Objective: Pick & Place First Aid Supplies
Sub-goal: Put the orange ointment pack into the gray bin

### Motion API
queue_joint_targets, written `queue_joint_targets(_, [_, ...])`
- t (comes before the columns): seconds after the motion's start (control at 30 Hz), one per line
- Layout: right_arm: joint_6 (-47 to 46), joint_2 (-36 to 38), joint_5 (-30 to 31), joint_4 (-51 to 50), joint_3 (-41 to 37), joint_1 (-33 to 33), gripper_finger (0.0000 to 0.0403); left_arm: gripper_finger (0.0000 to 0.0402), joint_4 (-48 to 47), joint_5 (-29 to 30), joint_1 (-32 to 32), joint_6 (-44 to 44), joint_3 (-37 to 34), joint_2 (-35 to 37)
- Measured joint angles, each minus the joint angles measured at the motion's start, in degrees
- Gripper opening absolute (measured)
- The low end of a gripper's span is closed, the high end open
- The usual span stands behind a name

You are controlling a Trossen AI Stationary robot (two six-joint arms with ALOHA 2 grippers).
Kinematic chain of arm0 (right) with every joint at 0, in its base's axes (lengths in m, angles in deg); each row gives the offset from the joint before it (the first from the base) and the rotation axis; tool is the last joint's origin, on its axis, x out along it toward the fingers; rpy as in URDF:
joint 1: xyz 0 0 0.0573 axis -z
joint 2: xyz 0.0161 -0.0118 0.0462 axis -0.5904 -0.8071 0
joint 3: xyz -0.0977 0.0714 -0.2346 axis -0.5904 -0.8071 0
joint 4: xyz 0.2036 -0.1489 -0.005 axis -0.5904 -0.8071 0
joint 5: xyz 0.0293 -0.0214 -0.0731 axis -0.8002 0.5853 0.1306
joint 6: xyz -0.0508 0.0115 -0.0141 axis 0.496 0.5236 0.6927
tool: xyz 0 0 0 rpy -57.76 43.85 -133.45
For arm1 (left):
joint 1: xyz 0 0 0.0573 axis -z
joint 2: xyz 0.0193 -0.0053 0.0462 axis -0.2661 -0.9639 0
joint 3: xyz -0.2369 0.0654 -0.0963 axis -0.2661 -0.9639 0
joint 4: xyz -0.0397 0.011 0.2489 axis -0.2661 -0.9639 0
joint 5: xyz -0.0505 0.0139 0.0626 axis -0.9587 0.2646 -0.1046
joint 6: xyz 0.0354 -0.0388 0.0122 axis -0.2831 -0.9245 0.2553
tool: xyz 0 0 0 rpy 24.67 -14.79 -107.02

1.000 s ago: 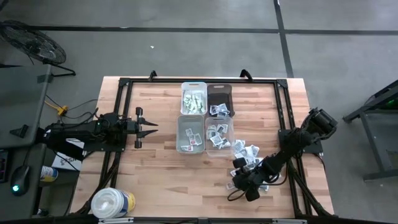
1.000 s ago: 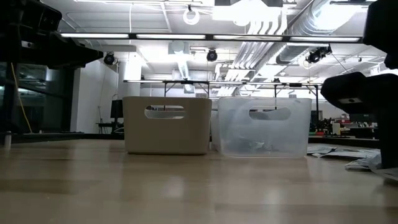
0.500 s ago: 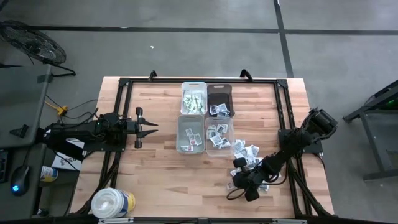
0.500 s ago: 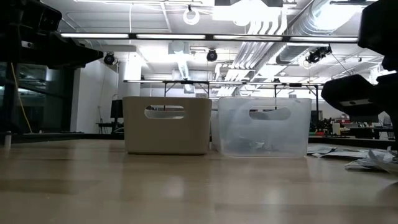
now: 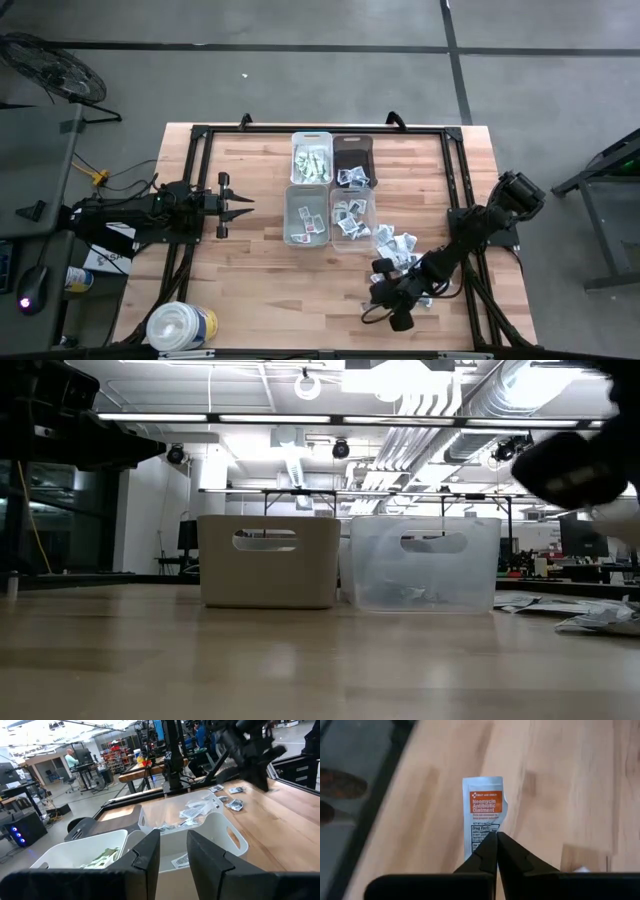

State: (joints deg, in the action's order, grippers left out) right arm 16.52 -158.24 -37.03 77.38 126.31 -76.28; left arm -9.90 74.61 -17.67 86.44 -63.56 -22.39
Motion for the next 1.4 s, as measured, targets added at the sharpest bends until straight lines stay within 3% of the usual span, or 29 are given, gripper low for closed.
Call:
queue_joint_targets(0.5, [-5.42,0.21,2.31,-15.2,18.98,11.2,0.0,0.0096,0.0,0.0,0.02,0.02,0.0,-0.01])
queue_joint_targets(0.77, [-5.16,0.23,3.06,-14.82,20.04,19.99,0.0,0.0096,-0.01,0.0,0.01,0.01,0.0,-0.01])
queue_joint_targets(1.07, [-13.86,-0.42,6.45,-13.91,20.04,28.77,0.0,0.0096,0.0,0.0,0.01,0.01,0.0,0.01])
queue_joint_targets(1.4, [-19.86,-7.68,-1.8,-3.9,19.99,35.05,0.0,0.0096,-0.01,-0.01,0.01,0.01,0.0,0.0])
